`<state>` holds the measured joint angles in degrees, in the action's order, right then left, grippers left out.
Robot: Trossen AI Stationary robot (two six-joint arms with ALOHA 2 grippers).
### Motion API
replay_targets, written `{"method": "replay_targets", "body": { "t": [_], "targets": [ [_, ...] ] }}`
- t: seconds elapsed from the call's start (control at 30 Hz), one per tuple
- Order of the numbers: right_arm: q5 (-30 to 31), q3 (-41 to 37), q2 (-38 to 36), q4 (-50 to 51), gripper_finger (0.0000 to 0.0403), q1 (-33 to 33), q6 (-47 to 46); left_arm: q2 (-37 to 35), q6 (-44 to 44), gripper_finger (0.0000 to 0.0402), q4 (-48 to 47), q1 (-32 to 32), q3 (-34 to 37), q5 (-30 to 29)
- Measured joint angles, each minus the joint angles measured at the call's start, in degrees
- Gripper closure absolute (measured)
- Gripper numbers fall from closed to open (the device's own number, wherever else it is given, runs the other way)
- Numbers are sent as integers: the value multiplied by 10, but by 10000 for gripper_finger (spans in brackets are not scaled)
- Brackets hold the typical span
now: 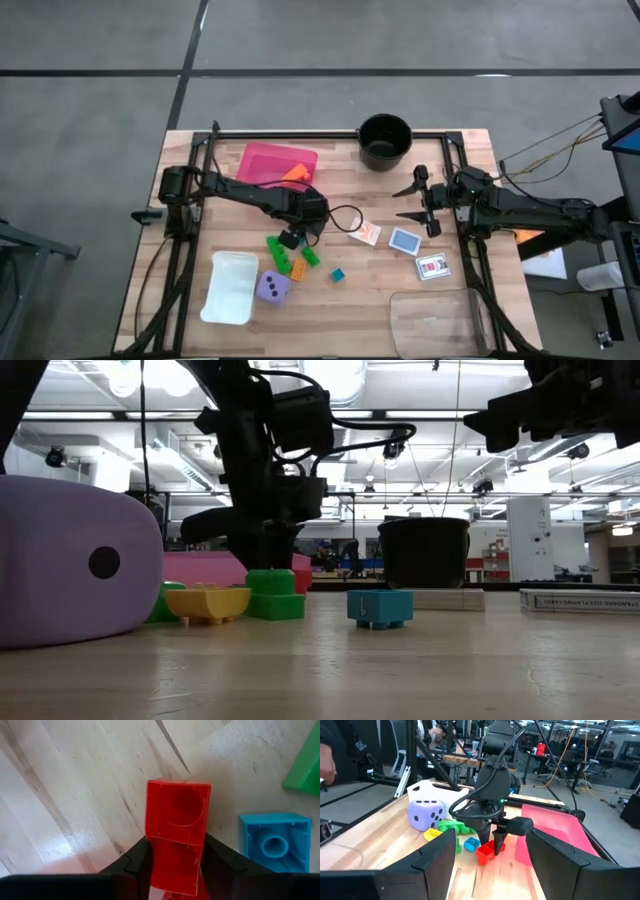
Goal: Pick & Place Toys
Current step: Put the right red game piece into the red bin
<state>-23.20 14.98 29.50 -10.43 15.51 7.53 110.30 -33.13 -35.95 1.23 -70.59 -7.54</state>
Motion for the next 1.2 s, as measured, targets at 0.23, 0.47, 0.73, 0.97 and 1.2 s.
{"method": "replay_targets", "body": {
  "t": [0.23, 0.47, 0.73, 0.97, 1.2],
  "targets": [
    [0, 0, 4, 0, 160, 0, 2, -12, 38, 272, 14, 0, 0, 1],
    [0, 0, 4, 0, 160, 0, 3, -64, 78, 271, 87, 1, 1, 49],
    [0, 0, 9, 0, 160, 0, 4, -159, 153, 269, 315, 7, 99, 136],
    [0, 0, 26, -8, 160, 0, 5, -257, 229, 269, 479, 34, 238, 131],
    [-1, -1, 51, -64, 160, -1, 13, -362, 270, 269, 516, 86, 342, 63]
  ]
}}
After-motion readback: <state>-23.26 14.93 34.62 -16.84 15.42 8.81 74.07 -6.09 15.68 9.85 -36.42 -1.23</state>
